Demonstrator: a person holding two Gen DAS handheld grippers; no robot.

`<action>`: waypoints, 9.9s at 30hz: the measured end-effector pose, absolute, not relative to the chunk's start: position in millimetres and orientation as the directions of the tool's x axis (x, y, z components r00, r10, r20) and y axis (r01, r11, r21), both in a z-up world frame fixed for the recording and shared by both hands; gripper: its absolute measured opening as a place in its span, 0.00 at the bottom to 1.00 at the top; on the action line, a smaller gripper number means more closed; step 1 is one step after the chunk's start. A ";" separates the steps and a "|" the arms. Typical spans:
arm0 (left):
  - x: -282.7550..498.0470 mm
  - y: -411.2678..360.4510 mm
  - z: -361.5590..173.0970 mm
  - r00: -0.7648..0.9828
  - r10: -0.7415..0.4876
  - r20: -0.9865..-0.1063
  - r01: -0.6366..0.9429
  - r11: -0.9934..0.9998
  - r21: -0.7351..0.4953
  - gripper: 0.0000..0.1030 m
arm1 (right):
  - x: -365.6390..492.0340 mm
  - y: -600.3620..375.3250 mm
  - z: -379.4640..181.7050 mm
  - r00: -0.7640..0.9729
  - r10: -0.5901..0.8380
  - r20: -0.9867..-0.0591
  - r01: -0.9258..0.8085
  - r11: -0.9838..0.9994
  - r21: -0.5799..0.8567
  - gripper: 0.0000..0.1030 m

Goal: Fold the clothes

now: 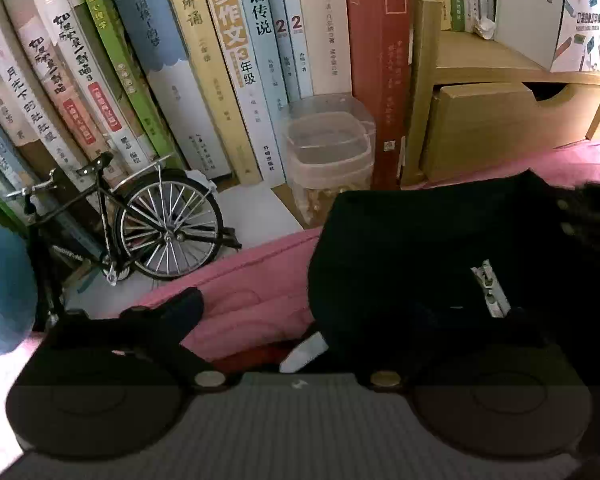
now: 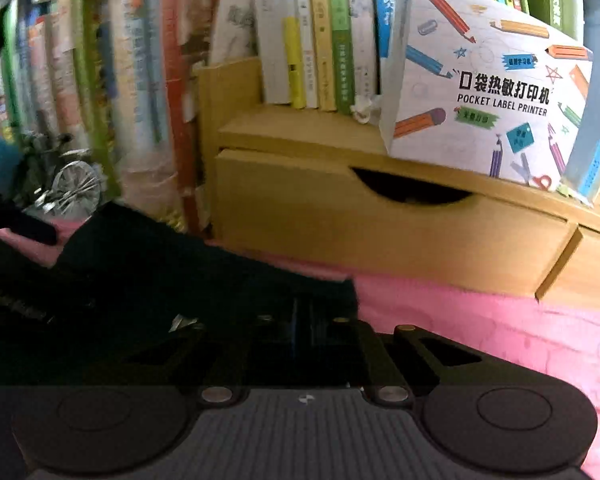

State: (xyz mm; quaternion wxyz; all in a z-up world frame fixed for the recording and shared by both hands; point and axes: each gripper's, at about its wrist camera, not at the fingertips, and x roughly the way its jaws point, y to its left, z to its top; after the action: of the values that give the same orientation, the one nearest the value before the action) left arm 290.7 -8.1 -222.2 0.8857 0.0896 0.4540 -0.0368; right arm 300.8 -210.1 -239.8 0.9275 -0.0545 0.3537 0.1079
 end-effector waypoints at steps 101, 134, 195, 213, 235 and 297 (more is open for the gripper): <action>-173.1 -0.7 -113.7 0.532 0.013 -0.847 0.156 0.981 0.113 0.98 | -138.9 -102.8 -96.5 0.892 0.152 -0.426 -0.424 0.610 -0.669 0.29; 1.5 -37.0 -173.3 0.296 0.206 -0.933 -0.011 0.977 0.212 1.00 | -93.7 -185.9 -191.5 0.496 0.123 -0.860 -0.489 0.857 -0.159 0.57; 19.8 109.3 -60.7 0.493 -0.496 -0.715 0.061 0.839 -0.540 1.00 | 12.8 -372.4 -107.1 0.644 0.400 -0.653 0.048 0.830 0.556 0.90; 75.7 73.4 -124.0 0.481 0.033 -0.876 -0.013 0.999 0.030 0.85 | 51.1 -294.1 -149.1 0.632 -0.028 -0.774 -0.178 0.967 -0.181 0.28; 67.0 96.7 -86.0 0.623 -0.279 -0.731 -0.010 0.932 -0.363 0.10 | 68.8 -295.0 -95.3 0.570 0.310 -0.761 -0.317 0.937 0.144 0.12; 219.6 82.6 -131.9 0.599 0.026 -0.800 -0.049 0.999 -0.005 0.38 | 236.4 -290.2 -185.8 0.658 0.088 -0.748 -0.163 0.986 -0.027 0.55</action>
State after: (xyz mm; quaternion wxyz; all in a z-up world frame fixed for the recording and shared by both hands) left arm 219.6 82.6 -131.9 0.8941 -0.0131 0.4471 0.0210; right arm 236.4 -290.2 -185.8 0.9093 -0.0460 0.4077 0.0690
